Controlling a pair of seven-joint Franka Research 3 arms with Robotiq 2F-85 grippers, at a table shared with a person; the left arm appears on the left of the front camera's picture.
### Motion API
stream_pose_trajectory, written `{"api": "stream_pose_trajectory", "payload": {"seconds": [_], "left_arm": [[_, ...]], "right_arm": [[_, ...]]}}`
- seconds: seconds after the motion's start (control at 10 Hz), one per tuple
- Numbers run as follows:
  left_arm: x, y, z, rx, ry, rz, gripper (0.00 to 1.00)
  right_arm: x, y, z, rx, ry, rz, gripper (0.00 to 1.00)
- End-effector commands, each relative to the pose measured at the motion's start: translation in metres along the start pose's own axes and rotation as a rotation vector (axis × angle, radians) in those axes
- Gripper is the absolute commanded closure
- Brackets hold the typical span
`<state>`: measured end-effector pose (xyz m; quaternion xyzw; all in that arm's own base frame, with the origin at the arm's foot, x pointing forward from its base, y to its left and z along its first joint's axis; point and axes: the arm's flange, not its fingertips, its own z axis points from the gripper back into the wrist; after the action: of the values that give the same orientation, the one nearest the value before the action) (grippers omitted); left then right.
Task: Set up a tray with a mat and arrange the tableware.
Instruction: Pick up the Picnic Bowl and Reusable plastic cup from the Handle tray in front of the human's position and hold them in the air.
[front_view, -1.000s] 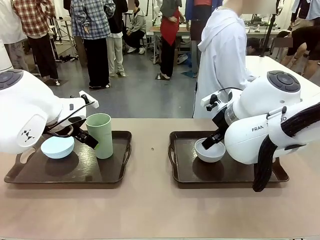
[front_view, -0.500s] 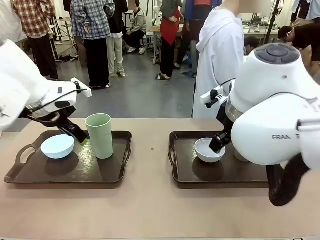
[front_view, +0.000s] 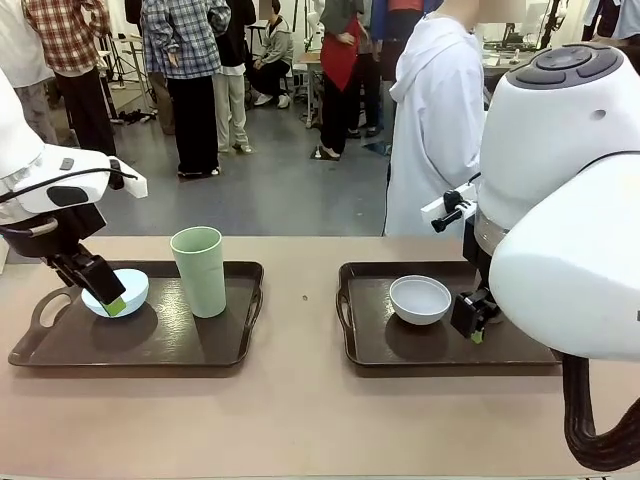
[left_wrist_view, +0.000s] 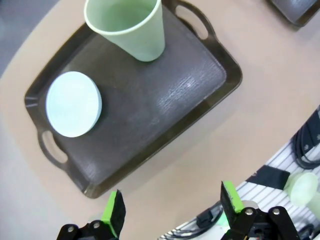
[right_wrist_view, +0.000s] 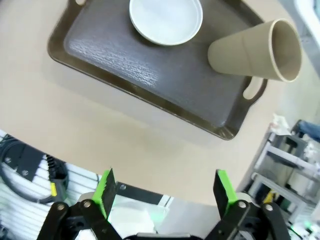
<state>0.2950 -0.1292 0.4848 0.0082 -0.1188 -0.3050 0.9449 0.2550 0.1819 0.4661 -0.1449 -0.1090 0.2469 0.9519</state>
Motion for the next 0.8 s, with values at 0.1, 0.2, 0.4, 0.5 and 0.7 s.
{"api": "stream_pose_trajectory", "payload": {"seconds": [0.1,0.2,0.4,0.5,0.7], "left_arm": [[0.005,0.0,-0.004,0.01,-0.011,-0.015,0.0],[0.001,0.0,-0.001,0.001,-0.001,-0.003,0.0],[0.006,0.027,-0.003,-0.212,-0.042,0.0,0.0],[0.007,0.049,0.001,-0.348,-0.103,0.018,0.0],[0.002,0.084,0.006,-0.564,-0.197,0.074,0.0]], "right_arm": [[0.0,0.0,0.0,0.0,0.0,0.0,0.0],[0.014,-0.007,-0.014,0.124,-0.02,0.146,0.0],[0.012,-0.053,-0.014,0.329,-0.068,0.052,0.0],[0.002,-0.085,-0.013,0.435,-0.108,-0.033,0.0],[-0.019,-0.132,-0.015,0.603,-0.184,-0.173,0.0]]}}
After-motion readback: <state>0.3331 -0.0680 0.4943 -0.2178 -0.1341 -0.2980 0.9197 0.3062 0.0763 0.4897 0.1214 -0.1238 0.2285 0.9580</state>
